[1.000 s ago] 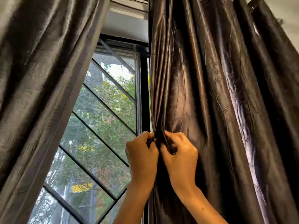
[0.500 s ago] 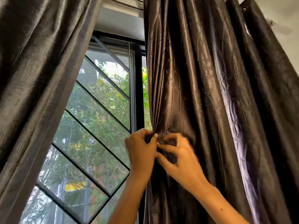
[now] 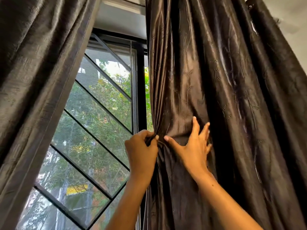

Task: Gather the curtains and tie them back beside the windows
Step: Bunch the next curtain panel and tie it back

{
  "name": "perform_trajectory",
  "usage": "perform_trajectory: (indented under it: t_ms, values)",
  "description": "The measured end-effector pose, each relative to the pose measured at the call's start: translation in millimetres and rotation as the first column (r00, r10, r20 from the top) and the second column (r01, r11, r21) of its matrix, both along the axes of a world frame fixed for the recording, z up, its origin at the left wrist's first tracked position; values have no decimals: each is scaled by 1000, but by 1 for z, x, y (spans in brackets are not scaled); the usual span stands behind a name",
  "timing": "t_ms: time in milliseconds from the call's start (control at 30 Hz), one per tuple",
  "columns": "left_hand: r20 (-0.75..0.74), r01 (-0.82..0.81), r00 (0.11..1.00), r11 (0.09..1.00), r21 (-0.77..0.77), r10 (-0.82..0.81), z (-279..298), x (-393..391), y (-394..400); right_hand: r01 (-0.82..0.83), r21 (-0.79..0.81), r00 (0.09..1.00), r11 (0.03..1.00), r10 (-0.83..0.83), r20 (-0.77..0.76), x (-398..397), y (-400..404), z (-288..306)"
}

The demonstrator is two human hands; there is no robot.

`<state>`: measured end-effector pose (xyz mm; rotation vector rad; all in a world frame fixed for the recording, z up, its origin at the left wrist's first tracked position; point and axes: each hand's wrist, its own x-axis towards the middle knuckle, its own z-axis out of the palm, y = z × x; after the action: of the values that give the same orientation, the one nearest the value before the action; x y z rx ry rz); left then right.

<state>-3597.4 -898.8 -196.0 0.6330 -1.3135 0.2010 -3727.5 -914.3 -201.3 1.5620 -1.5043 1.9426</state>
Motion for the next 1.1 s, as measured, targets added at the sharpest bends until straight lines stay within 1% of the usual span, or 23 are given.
perform_trajectory:
  t_ms: [67, 100, 133, 167, 200, 233, 300, 333, 400, 467, 600, 667, 733, 767, 800, 833, 900, 933, 967, 1000, 1033, 1067, 1100]
  values:
    - [-6, -9, 1000, 1000, -1, 9, 0, 3, -1, -260, 60, 963, 964, 253, 95, 1, 0, 3]
    - [-11, -12, 1000, 1000, -2, 12, 1, 3, -1, -349, 51, 931, 936, 341, 129, 3, 0, 4]
    - [-14, -11, 1000, 1000, 1, 11, 0, 4, -1, -364, 15, 925, 931, 359, 128, 5, 0, 4]
    - [-15, -7, 1000, 1000, 4, 7, 0, 4, -1, -316, -44, 945, 948, 318, 79, 6, -1, 4]
    - [-17, -5, 1000, 1000, 6, 5, 0, 3, -1, -210, -125, 978, 970, 211, -6, 8, -2, 3]
    - [-18, -4, 1000, 1000, 4, 4, 0, 2, -1, -81, -203, 994, 976, 65, -84, 11, 0, 1]
    - [-17, -1, 1000, 1000, -8, 1, 0, 1, 0, 59, -263, 968, 963, -119, -222, 22, 7, -5]
    - [-15, 4, 1000, 1000, -16, -4, -1, 0, 0, 86, -234, 941, 968, -156, -299, 26, 10, -9]
    - [-10, 24, 1000, 999, -31, -24, -2, -2, 1, 61, -143, 903, 988, -116, -413, 32, 16, -14]
    - [-17, 47, 999, 998, -46, -48, -4, -3, 3, 22, -75, 891, 997, -54, -452, 34, 22, -17]
    - [-31, 113, 993, 993, -19, -114, -5, -4, 8, 27, -75, 844, 997, -63, -532, 34, 26, -20]
    - [-28, 148, 989, 989, 2, -148, -4, -3, 9, -30, -41, 812, 999, 0, -584, 31, 24, -21]
    - [-29, 117, 993, 993, 10, -117, -2, -1, 6, -117, 31, 783, 993, 112, -612, 20, 17, -22]
    - [-29, 74, 997, 997, 15, -74, 0, 0, 3, -178, 53, 786, 982, 175, -593, 15, 15, -22]
    - [-34, 34, 999, 999, 20, -33, 1, 2, 1, -239, 30, 817, 971, 218, -534, 10, 15, -22]
    - [-39, 7, 999, 1000, 23, -6, 2, 3, -2, -276, -27, 871, 961, 238, -429, 5, 14, -21]
    - [-40, -6, 999, 1000, 19, 6, 1, 4, -4, -233, -134, 964, 963, 211, -160, -4, 11, -19]
    - [-35, 2, 999, 1000, 18, -1, 1, 4, -4, -224, -110, 974, 968, 220, -47, -9, 9, -16]
    - [-28, 9, 1000, 1000, 15, -9, 0, 4, -4, -286, -43, 955, 957, 288, 69, -11, 3, -14]
    - [-19, 15, 1000, 1000, 14, -15, 0, 4, -4, -412, 27, 897, 911, 399, 190, -12, -1, -10]
    - [-12, 19, 1000, 1000, 10, -19, 0, 4, -4, -563, 42, 791, 825, 524, 317, -12, -4, -7]
    - [-7, 21, 1000, 1000, 9, -21, 0, 3, -4, -690, 2, 661, 724, 628, 410, -13, -6, -4]
    - [-5, 17, 1000, 1000, 7, -17, 0, 2, -5, -747, -47, 580, 664, 684, 443, -12, -7, -2]
